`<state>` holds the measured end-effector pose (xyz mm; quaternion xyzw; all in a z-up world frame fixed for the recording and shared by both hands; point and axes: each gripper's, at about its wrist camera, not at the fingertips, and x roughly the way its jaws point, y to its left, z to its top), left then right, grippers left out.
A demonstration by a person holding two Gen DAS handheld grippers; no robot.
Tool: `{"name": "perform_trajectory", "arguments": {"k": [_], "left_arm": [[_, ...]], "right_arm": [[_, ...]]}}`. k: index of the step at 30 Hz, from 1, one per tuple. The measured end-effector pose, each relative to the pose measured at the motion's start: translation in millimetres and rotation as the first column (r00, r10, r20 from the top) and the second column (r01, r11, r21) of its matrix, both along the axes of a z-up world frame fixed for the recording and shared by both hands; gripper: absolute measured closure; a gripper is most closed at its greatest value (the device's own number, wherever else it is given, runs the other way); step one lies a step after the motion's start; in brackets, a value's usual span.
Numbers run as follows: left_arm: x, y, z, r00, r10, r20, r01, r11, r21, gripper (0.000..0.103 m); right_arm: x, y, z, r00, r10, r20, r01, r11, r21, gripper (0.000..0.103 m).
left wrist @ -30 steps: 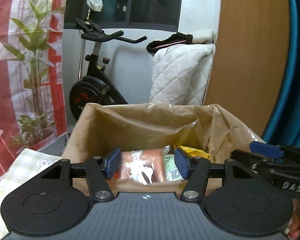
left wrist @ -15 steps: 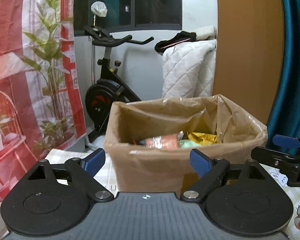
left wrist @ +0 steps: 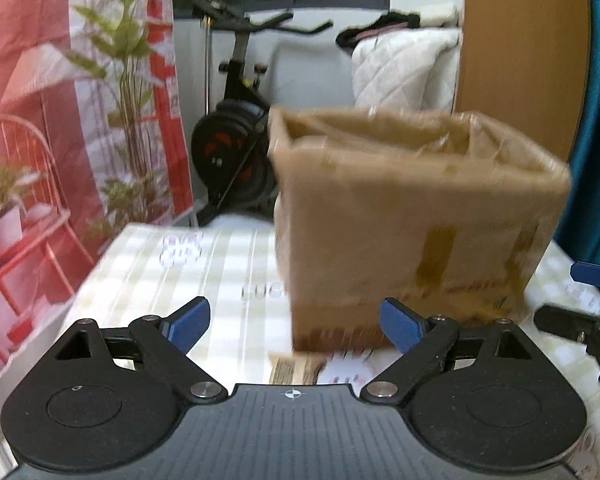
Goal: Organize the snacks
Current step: 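Lower both tools back toward the last snacks by the box, then grasp the long orange snack bar with the left tool while the right tool grasps the cracker packet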
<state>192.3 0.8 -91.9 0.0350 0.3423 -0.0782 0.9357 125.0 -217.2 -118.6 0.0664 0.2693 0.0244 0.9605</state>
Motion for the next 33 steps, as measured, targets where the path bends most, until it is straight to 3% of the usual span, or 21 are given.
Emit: {"name": "perform_trajectory", "arguments": {"k": [4,9,13,15,20,22,26,33], "left_arm": [[-1.3,13.0,-23.2,0.998,0.012,-0.056,-0.012,1.000,0.011,0.010],[-4.0,23.9,-44.7,0.994,0.018,-0.103,-0.017,1.000,0.010,0.011],[-4.5,27.7,-54.2,0.992,0.014,-0.129,-0.013,1.000,0.006,0.011],[-5.3,27.9,-58.0,0.991,0.010,-0.131,-0.009,1.000,0.011,0.011],[-5.7,29.8,-65.5,0.991,0.005,-0.133,-0.006,1.000,-0.002,0.011],[-6.2,30.8,-69.0,0.991,0.000,-0.134,-0.001,1.000,-0.005,0.011],[-1.5,32.2,-79.4,0.991,-0.013,-0.131,0.014,1.000,0.003,0.013],[14.0,36.0,-96.8,0.991,-0.015,-0.133,0.014,1.000,-0.009,0.015]], "right_arm": [[7.6,17.9,-30.4,0.979,0.118,-0.166,-0.137,0.985,-0.109,0.001],[12.8,38.6,-71.1,0.912,0.224,-0.342,-0.298,0.937,-0.183,0.004],[18.8,46.5,-94.0,0.886,0.239,-0.398,-0.332,0.925,-0.185,0.010],[25.6,43.7,-100.0,0.887,0.237,-0.398,-0.320,0.934,-0.157,0.016],[33.6,29.9,-105.2,0.923,0.192,-0.333,-0.229,0.970,-0.076,0.022],[34.4,24.3,-106.4,0.938,0.167,-0.303,-0.198,0.977,-0.075,0.030],[27.1,16.5,-108.6,0.960,0.119,-0.252,-0.140,0.988,-0.067,0.057],[8.5,10.4,-115.2,0.982,0.062,-0.176,-0.072,0.996,-0.053,0.059]]}}
